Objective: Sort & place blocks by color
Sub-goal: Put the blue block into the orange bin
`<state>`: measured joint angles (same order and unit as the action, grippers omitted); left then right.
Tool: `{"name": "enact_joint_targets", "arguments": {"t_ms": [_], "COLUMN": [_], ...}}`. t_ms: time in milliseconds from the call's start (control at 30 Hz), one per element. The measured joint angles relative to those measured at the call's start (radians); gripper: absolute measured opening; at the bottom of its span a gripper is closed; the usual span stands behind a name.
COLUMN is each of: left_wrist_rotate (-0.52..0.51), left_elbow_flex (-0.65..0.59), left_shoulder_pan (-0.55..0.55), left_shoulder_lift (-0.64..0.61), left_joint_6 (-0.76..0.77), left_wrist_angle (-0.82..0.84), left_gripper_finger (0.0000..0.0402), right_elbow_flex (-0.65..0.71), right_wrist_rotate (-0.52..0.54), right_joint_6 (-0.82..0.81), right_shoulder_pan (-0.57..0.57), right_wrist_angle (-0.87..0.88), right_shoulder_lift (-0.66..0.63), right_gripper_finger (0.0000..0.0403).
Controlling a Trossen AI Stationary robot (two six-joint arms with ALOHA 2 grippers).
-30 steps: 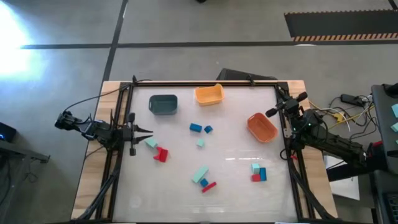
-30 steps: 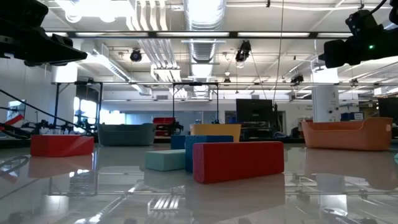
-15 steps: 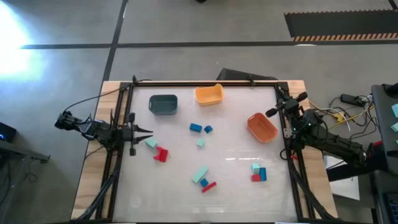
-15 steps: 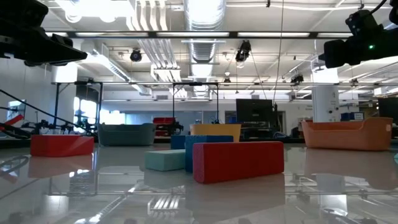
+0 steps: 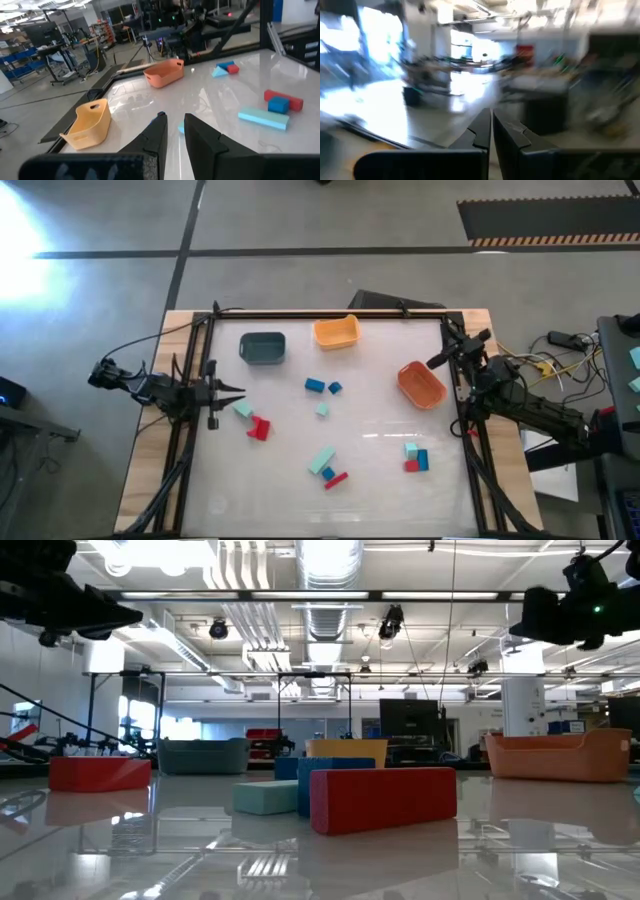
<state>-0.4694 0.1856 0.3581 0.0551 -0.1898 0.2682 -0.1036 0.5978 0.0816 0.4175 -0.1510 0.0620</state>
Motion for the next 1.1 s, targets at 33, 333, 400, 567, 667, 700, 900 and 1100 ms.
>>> {"name": "enact_joint_targets", "arguments": {"t_ms": [33,333,400,567,667,700,900,1100], "left_wrist_rotate": [0.000,0.000,0.000,0.000,0.000,0.000,-0.005,-0.007], "left_elbow_flex": [0.000,0.000,0.000,0.000,0.000,0.000,0.000,0.000], "left_shoulder_pan": [0.000,0.000,0.000,0.000,0.000,0.000,0.000,0.000], "left_shoulder_lift": [0.000,0.000,0.000,0.000,0.000,0.000,0.003,0.002], "left_joint_6": [-0.001,0.000,-0.001,-0.001,-0.001,-0.002,-0.032,-0.029], "left_wrist_angle": [-0.015,-0.167,-0.199,-0.285,-0.344,-0.361,-0.466,-0.575], "left_gripper_finger": [0.0049,0.0049,0.0049,0.0049,0.0049,0.0049,0.0049,0.0049], "right_elbow_flex": [0.000,0.000,0.000,0.000,0.000,0.000,0.000,0.000], "right_wrist_rotate": [-0.027,-0.135,-0.126,-0.127,-0.127,-0.127,-0.168,-0.511], "right_joint_6": [-0.129,-0.641,-0.640,-0.639,-0.640,-0.640,-0.678,-0.585], "right_shoulder_pan": [0.000,0.000,0.000,0.000,0.000,0.000,0.000,-0.001], "right_wrist_angle": [0.008,0.089,0.119,0.130,0.128,0.128,0.090,-0.216], "right_shoulder_lift": [0.000,0.000,0.000,0.000,0.000,0.000,0.001,0.001], "right_gripper_finger": [0.0009,0.0009,0.0009,0.0009,0.0009,0.0009,0.0009,0.0009]}}
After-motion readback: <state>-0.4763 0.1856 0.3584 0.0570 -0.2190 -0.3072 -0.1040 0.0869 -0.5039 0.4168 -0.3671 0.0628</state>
